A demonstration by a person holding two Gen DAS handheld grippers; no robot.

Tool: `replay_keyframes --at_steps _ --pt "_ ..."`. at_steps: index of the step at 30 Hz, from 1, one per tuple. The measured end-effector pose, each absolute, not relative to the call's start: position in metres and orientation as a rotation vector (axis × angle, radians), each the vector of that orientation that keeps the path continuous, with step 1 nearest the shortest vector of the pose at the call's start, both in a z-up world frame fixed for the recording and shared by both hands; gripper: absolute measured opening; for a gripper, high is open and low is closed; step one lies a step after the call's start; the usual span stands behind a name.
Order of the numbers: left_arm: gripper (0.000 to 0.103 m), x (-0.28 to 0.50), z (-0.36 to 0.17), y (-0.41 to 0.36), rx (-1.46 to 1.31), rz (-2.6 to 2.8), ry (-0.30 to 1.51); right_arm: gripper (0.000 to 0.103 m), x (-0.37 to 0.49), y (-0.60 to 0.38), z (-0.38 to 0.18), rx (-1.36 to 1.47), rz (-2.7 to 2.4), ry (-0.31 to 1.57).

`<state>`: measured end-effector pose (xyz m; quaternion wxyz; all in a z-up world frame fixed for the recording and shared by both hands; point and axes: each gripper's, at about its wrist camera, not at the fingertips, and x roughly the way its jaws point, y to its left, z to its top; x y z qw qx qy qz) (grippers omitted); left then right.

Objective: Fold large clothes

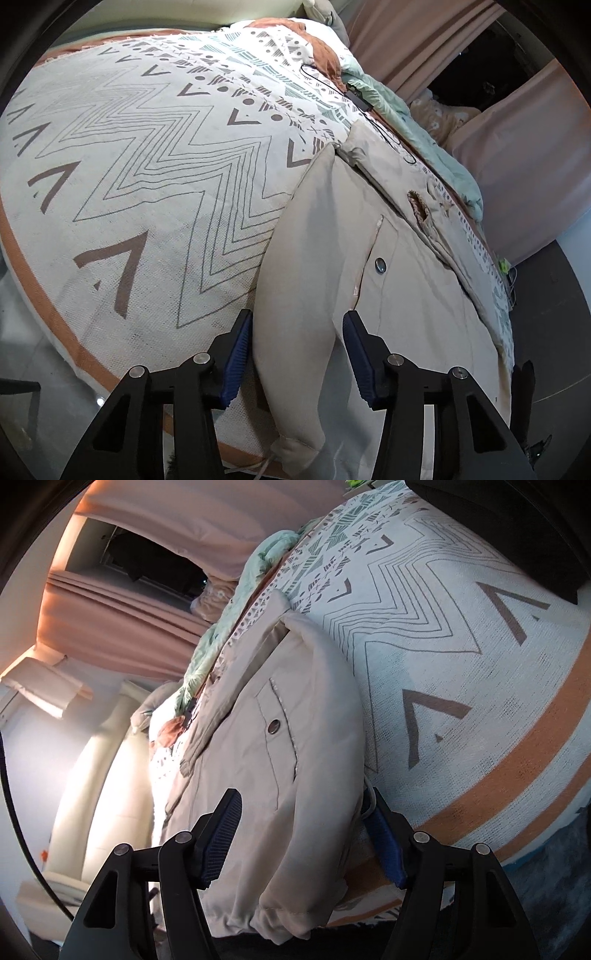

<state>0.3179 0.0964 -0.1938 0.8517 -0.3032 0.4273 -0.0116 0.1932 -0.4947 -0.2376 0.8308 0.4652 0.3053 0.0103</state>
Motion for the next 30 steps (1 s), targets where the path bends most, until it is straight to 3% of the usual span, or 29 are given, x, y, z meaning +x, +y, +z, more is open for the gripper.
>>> replay_keyframes --at_steps 7,8,9,11,13,30 --pt "0.047 0.307 -0.196 0.078 -0.647 -0.042 0.924 0.069 0.197 -0.484 -0.236 0.994 0.011 0.699" --pt "0.044 0.307 -0.196 0.077 -0.633 -0.033 0.927 0.064 0.197 -0.481 -0.235 0.987 0.007 0.707" --pt "0.035 0.307 -0.197 0.076 -0.625 -0.023 0.934 0.059 0.197 -0.478 -0.236 0.985 0.005 0.713" --pt "0.015 0.307 -0.201 0.081 -0.669 -0.035 0.948 0.023 0.196 -0.475 -0.24 0.988 -0.002 0.722" --pt "0.012 0.303 -0.201 0.086 -0.714 -0.041 0.943 0.018 0.192 -0.477 -0.247 1.038 0.01 0.709" --pt "0.01 0.233 -0.146 0.103 -0.734 -0.042 0.794 0.016 0.137 -0.464 -0.184 0.964 0.043 0.56"
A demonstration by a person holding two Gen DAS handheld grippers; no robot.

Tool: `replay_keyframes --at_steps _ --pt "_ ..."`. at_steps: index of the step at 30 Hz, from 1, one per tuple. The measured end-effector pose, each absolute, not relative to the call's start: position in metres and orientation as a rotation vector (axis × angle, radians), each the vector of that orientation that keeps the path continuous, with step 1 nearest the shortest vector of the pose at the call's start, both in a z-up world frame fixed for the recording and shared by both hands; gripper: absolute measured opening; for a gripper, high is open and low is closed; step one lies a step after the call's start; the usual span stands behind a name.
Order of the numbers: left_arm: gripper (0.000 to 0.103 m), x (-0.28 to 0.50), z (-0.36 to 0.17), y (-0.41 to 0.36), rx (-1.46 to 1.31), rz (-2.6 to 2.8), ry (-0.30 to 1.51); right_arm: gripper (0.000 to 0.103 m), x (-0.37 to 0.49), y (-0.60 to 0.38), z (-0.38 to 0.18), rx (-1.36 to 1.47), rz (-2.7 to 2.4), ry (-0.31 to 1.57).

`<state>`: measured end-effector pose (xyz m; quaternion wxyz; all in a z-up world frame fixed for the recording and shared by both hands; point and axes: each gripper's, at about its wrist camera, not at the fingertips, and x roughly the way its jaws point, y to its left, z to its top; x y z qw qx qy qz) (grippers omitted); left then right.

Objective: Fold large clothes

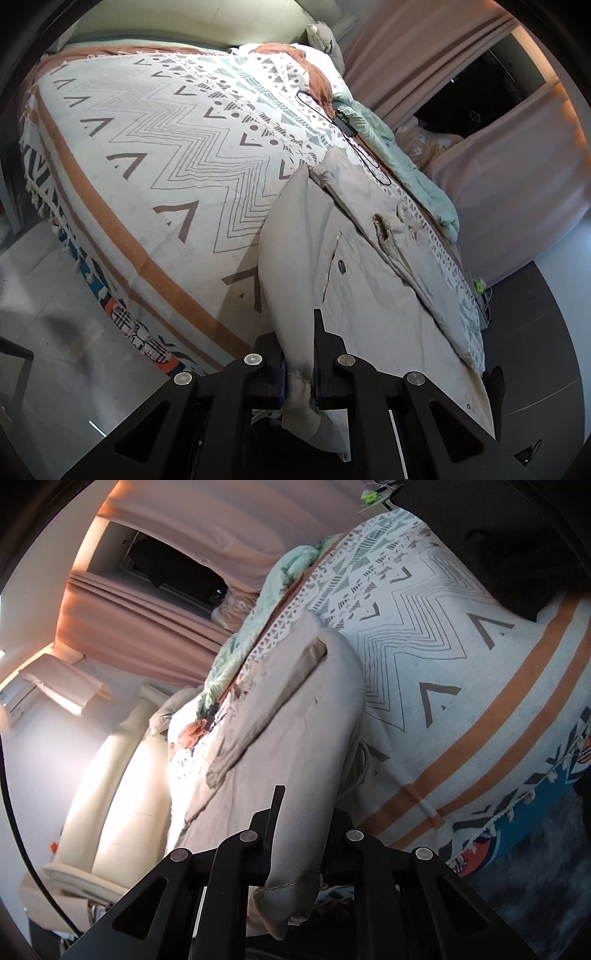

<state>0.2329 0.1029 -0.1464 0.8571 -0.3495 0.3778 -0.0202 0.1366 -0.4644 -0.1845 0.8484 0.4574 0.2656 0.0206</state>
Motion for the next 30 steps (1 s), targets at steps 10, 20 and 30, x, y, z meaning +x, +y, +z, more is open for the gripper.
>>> replay_keyframes --at_steps 10,20,30 --pt "0.009 0.171 -0.112 0.12 -0.741 -0.061 0.721 0.016 0.084 -0.45 -0.147 0.916 0.058 0.503" --pt "0.008 0.119 -0.087 0.135 -0.777 -0.078 0.658 0.016 0.036 -0.437 -0.117 0.891 0.07 0.456" --pt "0.008 0.093 -0.055 0.141 -0.778 -0.091 0.599 0.016 0.016 -0.432 -0.09 0.88 0.099 0.404"
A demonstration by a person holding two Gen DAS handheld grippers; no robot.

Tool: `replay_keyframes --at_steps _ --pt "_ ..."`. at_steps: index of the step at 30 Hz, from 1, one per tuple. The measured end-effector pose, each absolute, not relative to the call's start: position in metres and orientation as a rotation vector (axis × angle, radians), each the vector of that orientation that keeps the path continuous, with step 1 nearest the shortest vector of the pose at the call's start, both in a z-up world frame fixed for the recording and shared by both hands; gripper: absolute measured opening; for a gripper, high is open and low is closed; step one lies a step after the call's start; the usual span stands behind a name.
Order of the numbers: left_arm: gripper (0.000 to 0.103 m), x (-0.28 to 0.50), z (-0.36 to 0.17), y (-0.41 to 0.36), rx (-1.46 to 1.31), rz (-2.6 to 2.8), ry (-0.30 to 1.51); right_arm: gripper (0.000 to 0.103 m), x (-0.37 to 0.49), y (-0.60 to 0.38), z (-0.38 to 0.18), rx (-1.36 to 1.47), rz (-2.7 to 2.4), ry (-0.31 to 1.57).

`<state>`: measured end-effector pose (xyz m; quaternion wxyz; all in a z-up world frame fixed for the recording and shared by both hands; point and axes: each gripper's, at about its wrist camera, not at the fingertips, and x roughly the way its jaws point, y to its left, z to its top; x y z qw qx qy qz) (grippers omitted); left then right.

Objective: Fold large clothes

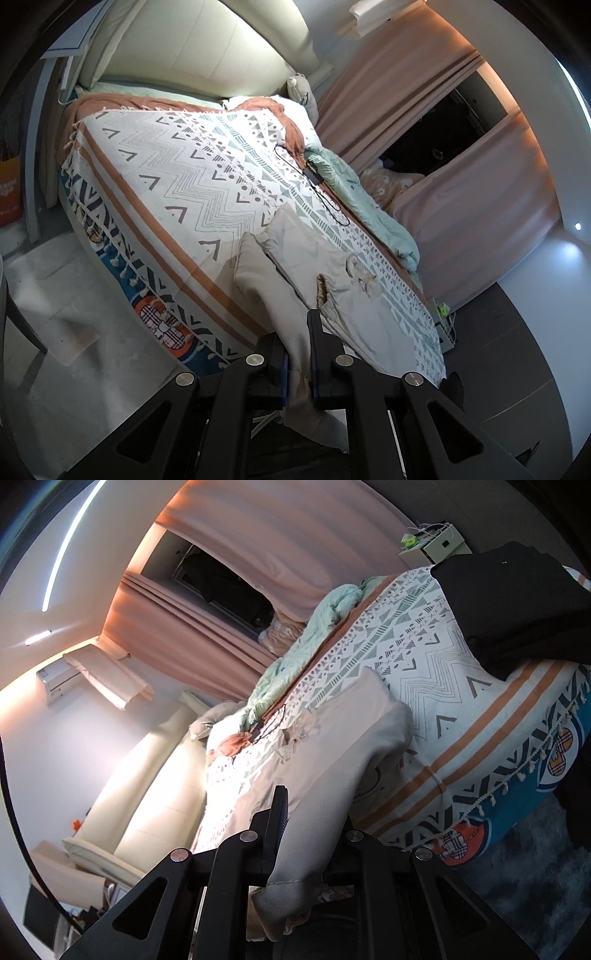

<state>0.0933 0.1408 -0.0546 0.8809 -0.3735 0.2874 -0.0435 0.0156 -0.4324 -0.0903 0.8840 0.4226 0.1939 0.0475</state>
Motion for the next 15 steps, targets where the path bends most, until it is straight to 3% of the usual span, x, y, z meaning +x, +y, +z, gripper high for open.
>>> replay_keyframes --at_steps 15 --pt "0.008 0.159 -0.001 0.135 -0.771 -0.12 0.52 0.016 0.077 -0.438 -0.041 0.873 0.081 0.306"
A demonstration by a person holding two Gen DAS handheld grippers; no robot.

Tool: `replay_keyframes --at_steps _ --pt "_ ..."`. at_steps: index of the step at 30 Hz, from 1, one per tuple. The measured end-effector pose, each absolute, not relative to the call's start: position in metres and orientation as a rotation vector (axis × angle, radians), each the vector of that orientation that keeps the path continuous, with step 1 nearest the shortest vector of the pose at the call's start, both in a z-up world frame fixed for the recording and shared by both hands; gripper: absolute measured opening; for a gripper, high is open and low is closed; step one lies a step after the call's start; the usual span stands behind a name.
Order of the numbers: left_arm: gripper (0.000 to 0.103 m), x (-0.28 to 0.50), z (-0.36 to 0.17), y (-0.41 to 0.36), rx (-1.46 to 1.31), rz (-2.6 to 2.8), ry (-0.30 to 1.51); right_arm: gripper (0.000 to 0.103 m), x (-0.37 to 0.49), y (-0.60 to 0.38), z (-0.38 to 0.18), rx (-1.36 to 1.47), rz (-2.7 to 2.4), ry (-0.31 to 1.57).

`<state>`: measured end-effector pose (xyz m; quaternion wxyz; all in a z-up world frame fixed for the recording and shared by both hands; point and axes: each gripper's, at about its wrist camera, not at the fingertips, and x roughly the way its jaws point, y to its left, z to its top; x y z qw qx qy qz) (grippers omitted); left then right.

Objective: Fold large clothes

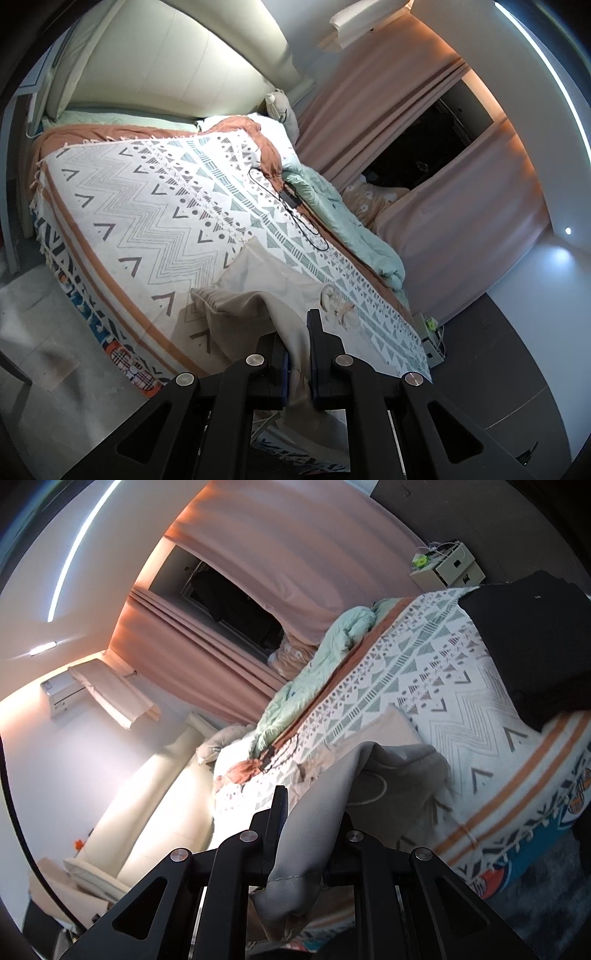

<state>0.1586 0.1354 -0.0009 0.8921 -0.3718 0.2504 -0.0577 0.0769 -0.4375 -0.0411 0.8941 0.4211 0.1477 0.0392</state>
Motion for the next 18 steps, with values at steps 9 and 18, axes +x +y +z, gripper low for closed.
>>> replay_keyframes --at_steps 9,18 --pt "0.008 0.221 0.022 0.13 -0.766 -0.103 0.482 0.016 0.148 -0.445 -0.012 0.895 0.06 0.239" --pt "0.008 0.306 0.033 0.121 -0.742 -0.071 0.504 0.016 0.225 -0.457 -0.002 0.936 0.039 0.239"
